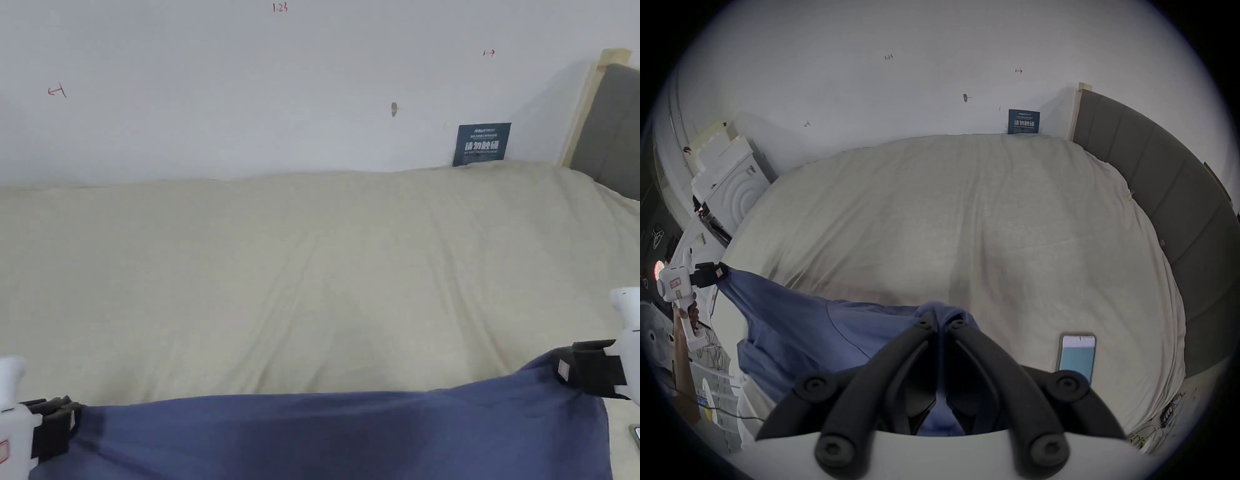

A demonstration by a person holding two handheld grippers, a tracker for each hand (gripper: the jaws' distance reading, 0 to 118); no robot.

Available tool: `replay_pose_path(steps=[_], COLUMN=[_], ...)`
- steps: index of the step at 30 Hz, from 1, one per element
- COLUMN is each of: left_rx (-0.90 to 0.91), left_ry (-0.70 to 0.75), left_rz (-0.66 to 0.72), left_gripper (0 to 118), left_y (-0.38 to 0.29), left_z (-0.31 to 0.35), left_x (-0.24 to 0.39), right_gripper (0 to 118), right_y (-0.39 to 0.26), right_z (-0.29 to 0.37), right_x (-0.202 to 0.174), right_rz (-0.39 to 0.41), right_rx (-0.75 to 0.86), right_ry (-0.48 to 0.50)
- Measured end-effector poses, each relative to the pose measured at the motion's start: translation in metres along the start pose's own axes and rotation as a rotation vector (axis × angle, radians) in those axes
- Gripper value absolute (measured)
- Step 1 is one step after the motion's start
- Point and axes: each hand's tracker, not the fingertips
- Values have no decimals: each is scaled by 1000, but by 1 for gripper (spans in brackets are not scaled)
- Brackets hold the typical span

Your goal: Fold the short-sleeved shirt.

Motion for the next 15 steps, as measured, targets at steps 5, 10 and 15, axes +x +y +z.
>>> replay_pose_path(steps=[5, 10, 15], left_rx=[-19, -143, -243], left_ry=[7, 15, -3], left_rz=[76, 105, 124], left_gripper=[3, 3, 4], left_y=[-57, -122, -166], left_z=[39, 52, 40], left_x=[-7, -6, -8], right_gripper=[7, 7, 9], right_y=[-57, -124, -185], right_z=[34, 33, 7], right_x=[-4, -4, -2], right_rz=[0, -31, -67], right_rx=[-38, -167, -301], right_ry=[21, 35, 16])
